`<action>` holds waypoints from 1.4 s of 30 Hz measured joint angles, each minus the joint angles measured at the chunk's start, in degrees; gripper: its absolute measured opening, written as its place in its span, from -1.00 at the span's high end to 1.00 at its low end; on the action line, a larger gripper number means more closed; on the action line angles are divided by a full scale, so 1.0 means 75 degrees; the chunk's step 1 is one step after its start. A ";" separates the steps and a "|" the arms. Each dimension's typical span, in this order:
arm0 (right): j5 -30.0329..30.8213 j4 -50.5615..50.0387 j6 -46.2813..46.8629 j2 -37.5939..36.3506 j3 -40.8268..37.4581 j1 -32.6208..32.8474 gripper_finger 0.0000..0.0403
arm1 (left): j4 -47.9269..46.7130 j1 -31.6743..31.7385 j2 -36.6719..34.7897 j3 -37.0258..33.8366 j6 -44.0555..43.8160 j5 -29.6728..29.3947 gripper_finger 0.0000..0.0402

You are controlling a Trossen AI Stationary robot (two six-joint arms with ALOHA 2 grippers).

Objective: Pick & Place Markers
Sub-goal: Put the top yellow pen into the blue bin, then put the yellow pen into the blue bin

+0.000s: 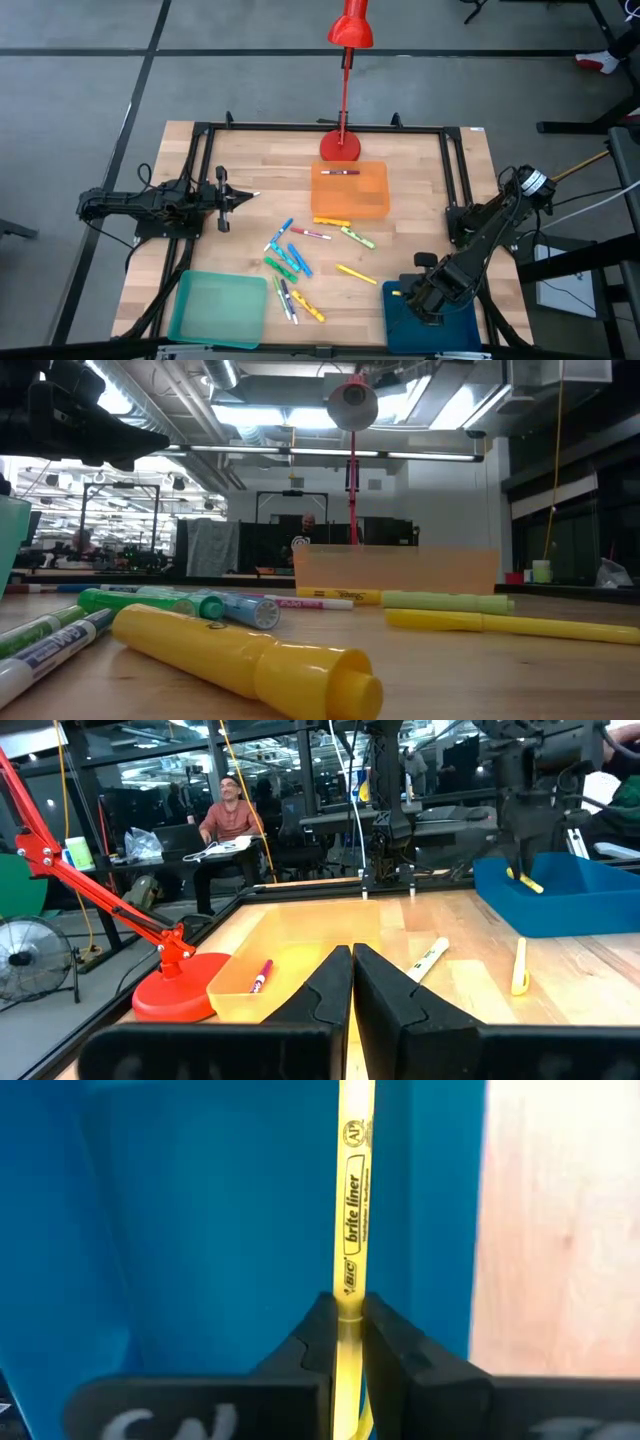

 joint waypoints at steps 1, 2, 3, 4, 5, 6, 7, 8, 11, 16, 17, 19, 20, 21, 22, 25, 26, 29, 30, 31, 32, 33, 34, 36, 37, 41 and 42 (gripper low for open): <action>-0.0088 0.0048 0.0000 0.0000 -0.0074 0.0022 0.85 | 0.0000 0.0000 -0.0003 0.0002 0.0000 -0.0001 0.94; -0.0182 0.0077 -0.0003 0.0000 -0.0148 0.0031 0.85 | 0.0000 0.0003 0.0000 0.0000 0.0000 0.0000 0.94; -0.0275 0.0158 -0.0003 0.0000 -0.0208 0.0038 0.85 | 0.0000 0.0003 0.0000 0.0001 0.0000 0.0000 0.94; -0.0387 0.0233 -0.0003 0.0000 -0.0238 0.0038 0.85 | 0.0000 0.0001 0.0000 0.0003 0.0000 -0.0002 0.94; -0.0463 0.0268 -0.0003 0.0000 -0.0255 0.0038 0.85 | 0.0000 0.0003 -0.0003 0.0000 0.0000 0.0000 0.94; -0.0484 0.0271 -0.0007 0.0000 -0.0268 0.0038 0.85 | 0.0000 0.0001 -0.0003 0.0002 0.0000 0.0000 0.94; -0.0502 0.0268 -0.0012 0.0000 -0.0281 0.0038 0.81 | 0.0000 0.0001 -0.0001 0.0001 0.0000 0.0000 0.95; -0.0518 0.0267 -0.0024 0.0000 -0.0291 0.0038 0.75 | 0.0000 0.0001 0.0000 0.0003 0.0000 0.0000 0.95; -0.0513 0.0268 -0.0032 0.0000 -0.0291 0.0035 0.51 | 0.0000 0.0000 0.0000 0.0000 0.0000 0.0000 0.96; -0.0515 0.0268 -0.0035 0.0000 -0.0291 0.0035 0.23 | 0.0000 0.0002 -0.0002 0.0001 0.0000 -0.0001 0.94; -0.0515 0.0268 -0.0035 0.0000 -0.0291 0.0035 0.20 | 0.0000 0.0000 -0.0001 0.0000 0.0000 0.0000 0.94; -0.0512 0.0268 -0.0035 0.0000 -0.0291 0.0035 0.15 | 0.0000 0.0000 -0.0003 0.0001 0.0000 0.0000 0.94; -0.0515 0.0268 -0.0035 0.0000 -0.0291 0.0035 0.14 | 0.0000 0.0001 -0.0001 0.0001 0.0000 0.0000 0.94; -0.0512 0.0268 -0.0035 0.0000 -0.0291 0.0035 0.14 | 0.0000 0.0003 -0.0003 0.0000 0.0000 0.0000 0.95; -0.0512 0.0268 -0.0037 0.0000 -0.0291 0.0035 0.13 | 0.0000 0.0000 0.0000 0.0003 0.0000 0.0000 0.95; -0.0512 0.0268 -0.0077 0.0000 -0.0291 0.0035 0.14 | 0.0000 0.0001 -0.0003 0.0002 0.0000 0.0000 0.96; -0.0515 0.0268 -0.0137 0.0000 -0.0291 0.0035 0.14 | 0.0000 0.0001 -0.0001 0.0001 0.0000 -0.0001 0.96; -0.0527 0.0175 -0.0308 0.0000 -0.0222 0.0035 0.16 | 0.0000 0.0001 -0.0003 0.0003 0.0000 -0.0001 0.95; -0.0527 0.0104 -0.0412 0.0000 -0.0149 0.0033 0.16 | 0.0000 0.0003 0.0000 0.0000 0.0000 0.0000 0.94; -0.0527 0.0023 -0.0511 0.0000 -0.0047 0.0013 0.16 | 0.0000 0.0003 -0.0002 0.0002 0.0000 0.0000 0.94; -0.0524 -0.0086 -0.0605 0.0000 0.0058 -0.0012 0.16 | 0.0000 0.0000 -0.0003 0.0000 0.0000 0.0000 0.94; -0.0524 -0.0218 -0.0688 0.0000 0.0170 -0.0045 0.16 | 0.0000 0.0002 -0.0003 0.0001 0.0000 0.0000 0.94; -0.0527 -0.0348 -0.0796 0.0000 0.0281 -0.0082 0.16 | 0.0000 0.0002 -0.0001 0.0001 0.0000 0.0000 0.94; -0.0512 -0.0516 -0.0970 0.0000 0.0502 -0.0170 0.16 | 0.0000 0.0002 -0.0001 0.0001 0.0000 0.0000 0.95; -0.0512 -0.0585 -0.1080 0.0000 0.0617 -0.0223 0.16 | 0.0000 0.0002 -0.0002 0.0001 0.0000 -0.0001 0.95; -0.0507 -0.0875 -0.1490 0.0000 0.1024 -0.0499 0.16 | 0.0000 0.0001 -0.0001 0.0000 0.0000 0.0000 0.96; -0.0509 -0.0922 -0.1598 0.0000 0.1122 -0.0593 0.16 | 0.0000 0.0001 -0.0001 0.0001 0.0000 -0.0001 0.95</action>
